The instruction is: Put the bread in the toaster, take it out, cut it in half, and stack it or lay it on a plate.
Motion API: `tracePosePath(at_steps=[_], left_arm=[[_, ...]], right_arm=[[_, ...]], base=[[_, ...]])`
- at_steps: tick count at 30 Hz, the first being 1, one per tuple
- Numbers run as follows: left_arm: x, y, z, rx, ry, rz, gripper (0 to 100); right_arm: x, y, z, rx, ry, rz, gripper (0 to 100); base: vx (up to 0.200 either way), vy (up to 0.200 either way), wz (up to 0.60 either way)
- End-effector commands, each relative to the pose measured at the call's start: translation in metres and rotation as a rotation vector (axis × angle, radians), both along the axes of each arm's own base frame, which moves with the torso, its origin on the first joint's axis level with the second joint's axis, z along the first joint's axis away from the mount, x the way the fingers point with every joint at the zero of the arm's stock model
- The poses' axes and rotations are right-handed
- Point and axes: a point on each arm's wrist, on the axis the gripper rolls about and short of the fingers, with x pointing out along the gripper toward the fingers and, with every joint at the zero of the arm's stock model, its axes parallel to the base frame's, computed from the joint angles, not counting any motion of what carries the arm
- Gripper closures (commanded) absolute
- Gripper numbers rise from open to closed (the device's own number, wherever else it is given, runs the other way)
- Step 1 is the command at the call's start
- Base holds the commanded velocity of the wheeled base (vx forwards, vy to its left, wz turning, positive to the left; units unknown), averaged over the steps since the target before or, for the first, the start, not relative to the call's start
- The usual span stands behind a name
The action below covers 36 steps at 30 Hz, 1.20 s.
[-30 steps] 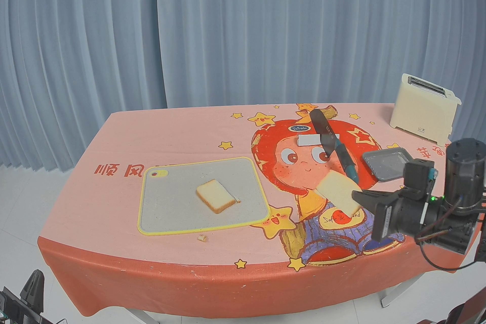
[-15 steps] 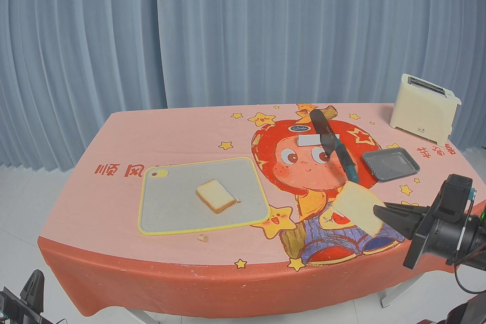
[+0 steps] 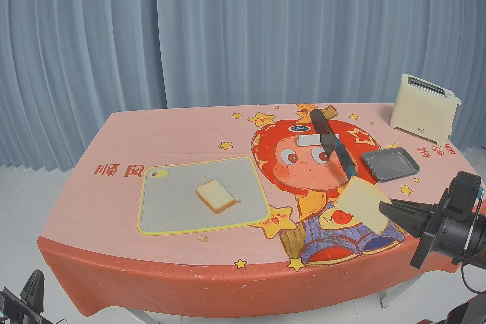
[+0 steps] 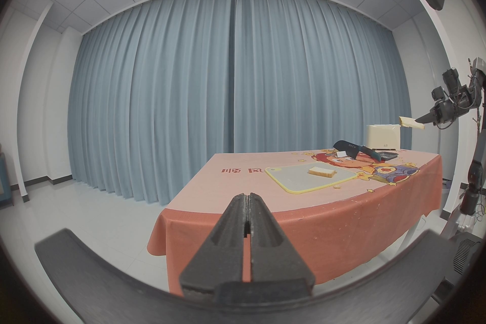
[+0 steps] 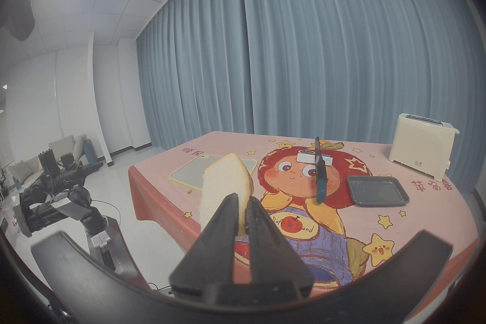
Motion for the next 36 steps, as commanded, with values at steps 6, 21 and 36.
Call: tracePosePath(at_steps=[6, 21, 36], left_arm=[[0.0001, 0.0, -0.0053, -0.001, 0.002, 0.0, 100], [0.0001, 0.0, -0.0053, -0.001, 0.002, 0.0, 100], [0.0001, 0.0, -0.0053, -0.001, 0.002, 0.0, 100]], right_arm=[[0.001, 0.0013, -0.0014, -0.006, 0.005, 0.001, 100], [0.0032, 0.0007, 0.002, 0.004, -0.003, -0.014, 100], [0.0031, 0.001, 0.0003, -0.002, 0.003, -0.011, 100]], base=[[0.0, 0.0, 0.0], [0.0, 0.0, 0.0], [0.0, 0.0, 0.0]])
